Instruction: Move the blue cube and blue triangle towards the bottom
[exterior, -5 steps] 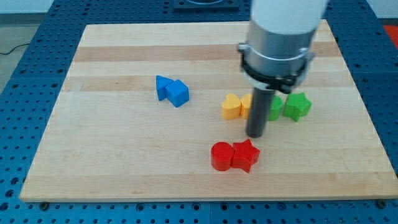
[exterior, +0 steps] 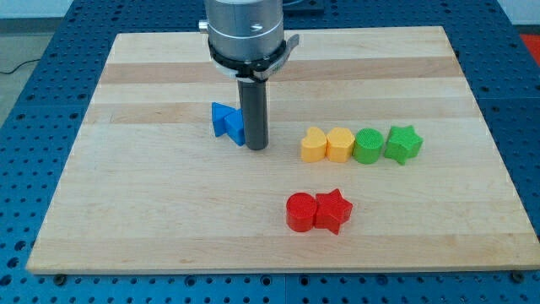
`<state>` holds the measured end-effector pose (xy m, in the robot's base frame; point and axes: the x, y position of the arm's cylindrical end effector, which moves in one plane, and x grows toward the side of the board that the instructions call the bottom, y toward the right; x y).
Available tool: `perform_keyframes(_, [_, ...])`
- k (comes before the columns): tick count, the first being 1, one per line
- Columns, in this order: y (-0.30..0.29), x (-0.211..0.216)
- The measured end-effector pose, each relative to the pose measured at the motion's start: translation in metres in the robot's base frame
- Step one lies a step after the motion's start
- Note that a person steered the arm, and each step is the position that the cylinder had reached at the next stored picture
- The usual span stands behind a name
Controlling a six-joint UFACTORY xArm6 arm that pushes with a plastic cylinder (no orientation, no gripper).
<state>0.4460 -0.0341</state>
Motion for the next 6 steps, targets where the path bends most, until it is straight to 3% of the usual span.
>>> perform_keyframes(4, [-0.017, -0.088])
perform_keyframes(6, [-0.064, -0.097])
